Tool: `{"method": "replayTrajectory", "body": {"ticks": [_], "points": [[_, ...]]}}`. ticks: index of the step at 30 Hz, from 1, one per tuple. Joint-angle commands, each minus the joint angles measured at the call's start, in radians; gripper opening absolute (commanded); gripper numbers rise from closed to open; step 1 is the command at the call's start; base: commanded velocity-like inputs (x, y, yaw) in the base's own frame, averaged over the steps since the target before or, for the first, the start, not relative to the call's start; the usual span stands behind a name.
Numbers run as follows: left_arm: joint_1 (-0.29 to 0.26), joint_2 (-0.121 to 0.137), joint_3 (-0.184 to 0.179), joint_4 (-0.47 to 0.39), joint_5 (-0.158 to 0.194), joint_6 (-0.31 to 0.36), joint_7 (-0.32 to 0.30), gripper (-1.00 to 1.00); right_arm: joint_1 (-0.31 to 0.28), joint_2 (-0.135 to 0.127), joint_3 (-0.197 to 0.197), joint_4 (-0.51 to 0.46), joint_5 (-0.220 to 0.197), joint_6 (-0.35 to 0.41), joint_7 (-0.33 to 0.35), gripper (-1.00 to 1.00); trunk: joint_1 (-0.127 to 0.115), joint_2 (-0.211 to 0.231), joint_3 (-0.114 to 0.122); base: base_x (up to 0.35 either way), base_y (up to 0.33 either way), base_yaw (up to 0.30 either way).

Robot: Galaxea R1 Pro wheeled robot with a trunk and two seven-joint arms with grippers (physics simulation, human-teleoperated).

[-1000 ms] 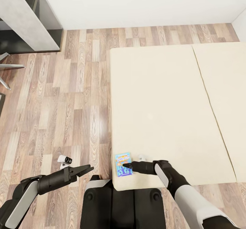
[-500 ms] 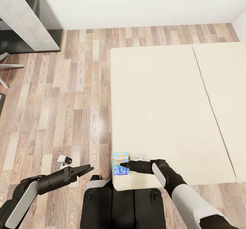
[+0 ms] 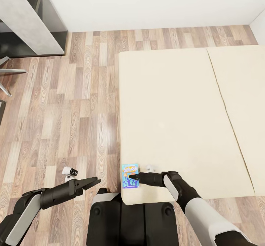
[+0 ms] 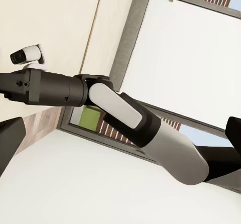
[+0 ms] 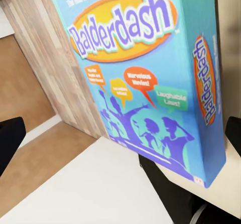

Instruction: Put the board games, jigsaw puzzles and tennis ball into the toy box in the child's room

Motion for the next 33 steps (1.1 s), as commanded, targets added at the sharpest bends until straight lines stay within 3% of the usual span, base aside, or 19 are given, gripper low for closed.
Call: {"method": "replayTrajectory", "body": {"ticks": [1, 33], "points": [[0.0, 0.001, -0.001, 0.0, 0.003, 0.004, -0.001, 1.0, 0.0, -0.001, 0.002, -0.001, -0.006, 0.001, -0.001, 1.0, 0.001, -0.001, -0.001, 0.0, 0.0, 0.0], [-0.001, 0.001, -0.001, 0.0, 0.003, 0.004, -0.001, 1.0, 0.0, 0.0, 0.002, 0.002, -0.006, -0.044, 0.001, 1.0, 0.001, -0.001, -0.001, 0.0, 0.0, 0.0]]}}
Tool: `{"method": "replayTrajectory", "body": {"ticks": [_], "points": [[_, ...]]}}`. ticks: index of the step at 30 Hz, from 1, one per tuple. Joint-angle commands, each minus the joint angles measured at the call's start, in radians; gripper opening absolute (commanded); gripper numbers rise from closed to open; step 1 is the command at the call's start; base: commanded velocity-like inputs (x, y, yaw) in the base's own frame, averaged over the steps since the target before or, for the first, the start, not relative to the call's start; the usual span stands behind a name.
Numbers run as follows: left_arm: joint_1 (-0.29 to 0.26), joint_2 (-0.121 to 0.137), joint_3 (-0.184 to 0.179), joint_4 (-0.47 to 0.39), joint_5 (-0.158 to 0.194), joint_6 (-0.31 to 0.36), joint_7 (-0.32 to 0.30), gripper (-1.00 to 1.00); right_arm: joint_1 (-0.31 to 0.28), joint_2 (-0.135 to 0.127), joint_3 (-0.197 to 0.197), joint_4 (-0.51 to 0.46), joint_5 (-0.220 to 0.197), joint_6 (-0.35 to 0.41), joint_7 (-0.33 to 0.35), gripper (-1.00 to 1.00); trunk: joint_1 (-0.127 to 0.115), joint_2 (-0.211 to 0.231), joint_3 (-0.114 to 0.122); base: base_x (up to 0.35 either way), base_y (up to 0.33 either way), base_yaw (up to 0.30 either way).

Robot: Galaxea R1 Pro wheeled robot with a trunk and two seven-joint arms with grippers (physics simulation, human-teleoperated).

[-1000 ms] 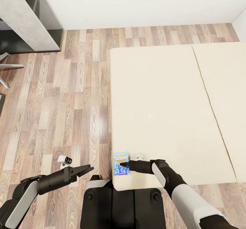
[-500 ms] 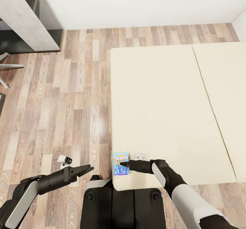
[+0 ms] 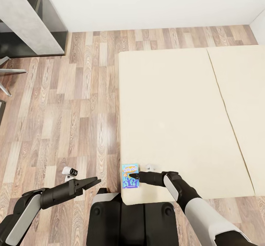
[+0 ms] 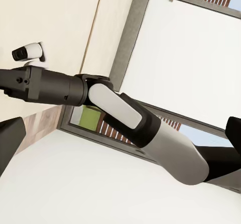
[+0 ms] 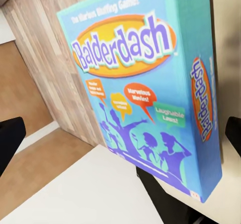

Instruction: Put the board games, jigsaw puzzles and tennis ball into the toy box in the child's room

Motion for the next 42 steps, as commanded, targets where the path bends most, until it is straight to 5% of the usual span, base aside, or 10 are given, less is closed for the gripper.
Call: {"method": "replayTrajectory", "body": {"ticks": [1, 42], "points": [[0.0, 0.001, -0.001, 0.0, 0.003, 0.004, -0.001, 1.0, 0.0, 0.0, 0.002, -0.001, -0.007, 0.006, -0.001, 1.0, 0.001, -0.001, -0.001, 0.0, 0.0, 0.0], [-0.001, 0.001, -0.004, 0.0, 0.003, 0.004, -0.001, 1.0, 0.001, 0.029, 0.003, 0.004, -0.005, -0.017, -0.004, 1.0, 0.001, -0.001, -0.001, 0.0, 0.0, 0.0]]}}
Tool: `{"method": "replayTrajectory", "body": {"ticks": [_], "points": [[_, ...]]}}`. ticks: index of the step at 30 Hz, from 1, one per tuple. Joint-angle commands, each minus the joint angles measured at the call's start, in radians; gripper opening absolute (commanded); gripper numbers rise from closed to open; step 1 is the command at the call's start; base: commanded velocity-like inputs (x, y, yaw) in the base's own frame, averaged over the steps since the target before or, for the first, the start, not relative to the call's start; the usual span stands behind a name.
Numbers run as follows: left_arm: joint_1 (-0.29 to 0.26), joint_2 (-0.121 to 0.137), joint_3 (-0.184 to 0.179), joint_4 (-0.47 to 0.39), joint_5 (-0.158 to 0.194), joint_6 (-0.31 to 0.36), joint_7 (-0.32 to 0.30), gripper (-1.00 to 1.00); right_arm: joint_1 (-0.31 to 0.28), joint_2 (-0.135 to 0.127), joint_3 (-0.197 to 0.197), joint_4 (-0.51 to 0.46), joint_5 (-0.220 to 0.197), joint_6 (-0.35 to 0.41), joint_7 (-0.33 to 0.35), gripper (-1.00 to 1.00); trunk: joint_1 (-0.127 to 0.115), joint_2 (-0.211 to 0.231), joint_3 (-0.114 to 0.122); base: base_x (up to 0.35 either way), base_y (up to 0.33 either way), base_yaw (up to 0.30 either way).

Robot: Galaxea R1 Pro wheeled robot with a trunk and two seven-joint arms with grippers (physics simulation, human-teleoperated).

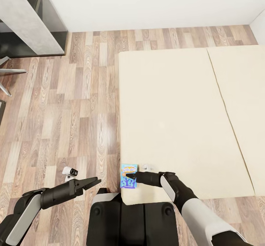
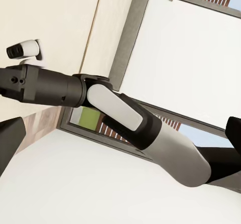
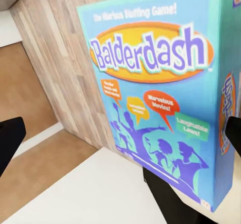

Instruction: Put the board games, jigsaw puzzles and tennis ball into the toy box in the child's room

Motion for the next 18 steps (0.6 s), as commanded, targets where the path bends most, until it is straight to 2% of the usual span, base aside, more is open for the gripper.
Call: {"method": "replayTrajectory", "body": {"ticks": [1, 18], "points": [[0.0, 0.001, -0.001, 0.0, 0.003, 0.004, -0.001, 1.0, 0.0, 0.0, 0.002, -0.001, -0.008, 0.005, -0.002, 1.0, 0.001, -0.001, -0.001, 0.0, 0.0, 0.0], [0.0, 0.001, -0.005, -0.001, 0.003, 0.004, -0.001, 1.0, 0.0, 0.027, 0.002, -0.001, -0.007, -0.021, 0.0, 1.0, 0.001, -0.001, -0.001, 0.0, 0.0, 0.0]]}}
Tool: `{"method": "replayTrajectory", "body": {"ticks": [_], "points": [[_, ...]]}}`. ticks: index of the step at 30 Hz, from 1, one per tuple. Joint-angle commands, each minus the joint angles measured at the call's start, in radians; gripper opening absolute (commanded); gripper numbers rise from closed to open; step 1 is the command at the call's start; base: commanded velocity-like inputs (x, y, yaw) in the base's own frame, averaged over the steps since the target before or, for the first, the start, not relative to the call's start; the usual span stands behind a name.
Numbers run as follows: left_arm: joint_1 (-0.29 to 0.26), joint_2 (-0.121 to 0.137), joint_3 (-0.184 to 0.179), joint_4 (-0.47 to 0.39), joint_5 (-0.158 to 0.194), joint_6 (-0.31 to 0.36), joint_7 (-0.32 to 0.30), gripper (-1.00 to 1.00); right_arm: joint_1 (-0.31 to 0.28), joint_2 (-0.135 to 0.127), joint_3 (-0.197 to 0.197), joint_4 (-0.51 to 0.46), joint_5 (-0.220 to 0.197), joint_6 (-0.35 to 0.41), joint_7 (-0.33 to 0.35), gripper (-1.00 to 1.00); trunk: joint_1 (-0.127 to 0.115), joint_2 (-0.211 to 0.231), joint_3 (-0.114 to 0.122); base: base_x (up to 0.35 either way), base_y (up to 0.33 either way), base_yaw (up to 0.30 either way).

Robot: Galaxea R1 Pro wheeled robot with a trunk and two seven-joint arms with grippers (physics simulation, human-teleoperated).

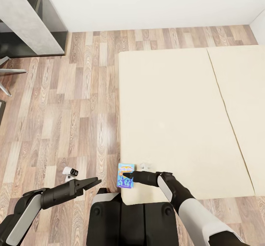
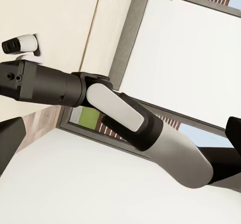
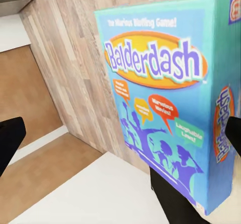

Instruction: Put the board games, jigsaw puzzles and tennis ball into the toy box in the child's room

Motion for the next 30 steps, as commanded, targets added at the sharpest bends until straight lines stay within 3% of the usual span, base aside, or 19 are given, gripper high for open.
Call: {"method": "replayTrajectory", "body": {"ticks": [1, 30], "points": [[0.0, 0.001, -0.002, 0.0, 0.004, 0.004, 0.0, 1.0, 0.0, 0.0, 0.002, -0.001, -0.008, 0.007, -0.002, 1.0, 0.001, -0.001, -0.001, 0.0, 0.0, 0.0], [0.0, 0.001, -0.003, 0.0, 0.004, 0.004, 0.0, 1.0, 0.0, 0.0, 0.003, -0.001, -0.008, 0.007, -0.002, 1.0, 0.001, -0.001, -0.001, 0.0, 0.0, 0.0]]}}
